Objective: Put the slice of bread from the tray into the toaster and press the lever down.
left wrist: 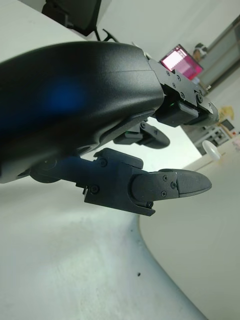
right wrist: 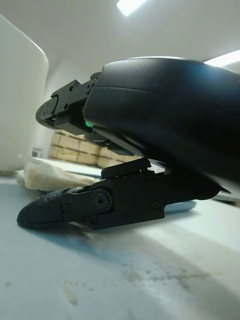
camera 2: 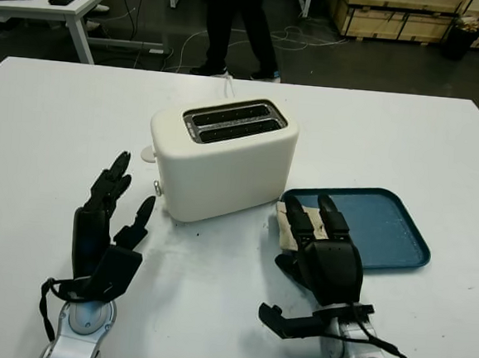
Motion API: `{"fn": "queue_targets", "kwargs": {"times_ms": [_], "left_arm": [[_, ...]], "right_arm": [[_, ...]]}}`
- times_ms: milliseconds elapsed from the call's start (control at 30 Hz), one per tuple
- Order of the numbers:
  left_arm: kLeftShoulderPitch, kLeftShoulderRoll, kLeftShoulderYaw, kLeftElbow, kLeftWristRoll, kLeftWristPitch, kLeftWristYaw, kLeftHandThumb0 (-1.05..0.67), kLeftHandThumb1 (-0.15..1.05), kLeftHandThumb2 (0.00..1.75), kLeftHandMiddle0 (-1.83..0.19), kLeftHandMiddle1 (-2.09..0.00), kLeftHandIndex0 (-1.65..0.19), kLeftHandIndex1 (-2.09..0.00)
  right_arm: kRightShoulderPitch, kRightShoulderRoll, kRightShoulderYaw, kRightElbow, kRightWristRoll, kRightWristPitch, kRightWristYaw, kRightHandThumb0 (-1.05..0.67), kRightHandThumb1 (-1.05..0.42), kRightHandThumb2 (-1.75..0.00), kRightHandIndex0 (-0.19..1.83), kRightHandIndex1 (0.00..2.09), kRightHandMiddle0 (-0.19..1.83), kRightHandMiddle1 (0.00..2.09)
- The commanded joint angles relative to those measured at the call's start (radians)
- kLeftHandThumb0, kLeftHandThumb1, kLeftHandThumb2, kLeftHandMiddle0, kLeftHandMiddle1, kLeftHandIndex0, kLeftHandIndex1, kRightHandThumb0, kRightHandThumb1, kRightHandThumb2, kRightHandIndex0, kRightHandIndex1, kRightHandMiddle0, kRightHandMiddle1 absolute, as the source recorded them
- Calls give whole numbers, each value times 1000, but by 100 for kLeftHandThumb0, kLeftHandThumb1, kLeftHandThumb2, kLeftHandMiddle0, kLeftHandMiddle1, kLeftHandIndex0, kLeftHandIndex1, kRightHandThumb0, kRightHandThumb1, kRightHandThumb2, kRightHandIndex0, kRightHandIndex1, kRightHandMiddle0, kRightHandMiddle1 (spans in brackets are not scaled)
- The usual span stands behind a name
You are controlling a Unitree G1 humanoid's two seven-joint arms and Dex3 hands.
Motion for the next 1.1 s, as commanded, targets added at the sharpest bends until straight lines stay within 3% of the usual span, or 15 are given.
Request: {"fn": "queue_targets", "kwargs": {"times_ms": [0,167,200,233,267,333,533,833,1067], "left_arm": [[9,-15,-7,-20,8,-17,1,-49,92,38,-27,-41,-35,-1],[20,-16,-9,-34,4,-23,-1,-50,92,37,-27,-41,-36,-1],[21,-15,-10,-37,5,-22,-2,-50,92,37,-27,-41,-36,-1],[22,-15,-10,-39,5,-22,-2,-50,92,37,-26,-41,-36,-1],[23,-15,-11,-40,5,-22,-3,-50,92,37,-26,-41,-36,-1],[22,-16,-12,-41,5,-23,-1,-50,92,36,-26,-42,-36,-1],[22,-20,-17,-45,6,-15,0,-50,92,35,-26,-41,-35,0],[13,-23,-17,-33,-1,-29,6,-49,92,34,-26,-40,-35,0],[10,-21,-15,-28,8,-18,9,-50,92,33,-27,-40,-36,0]], "right_arm": [[17,7,4,-44,-20,40,17,-54,-91,-1,29,12,25,7],[35,9,6,-94,-42,67,13,-48,-90,0,63,34,51,15],[36,7,6,-96,-43,63,1,-47,-91,-1,56,83,61,18],[38,3,5,-100,-45,59,-5,-46,-91,-1,50,128,62,46],[39,-1,4,-104,-49,56,-12,-45,-92,-3,59,155,50,113],[44,-11,4,-121,-53,57,8,-45,-92,-11,74,171,49,161],[42,-39,9,-145,-65,63,73,-40,-92,-26,85,174,47,174],[25,-53,10,-116,-44,41,84,-36,-92,-28,86,175,45,175],[12,-53,-1,-37,23,-71,-93,-35,-92,-23,80,175,44,175]]}}
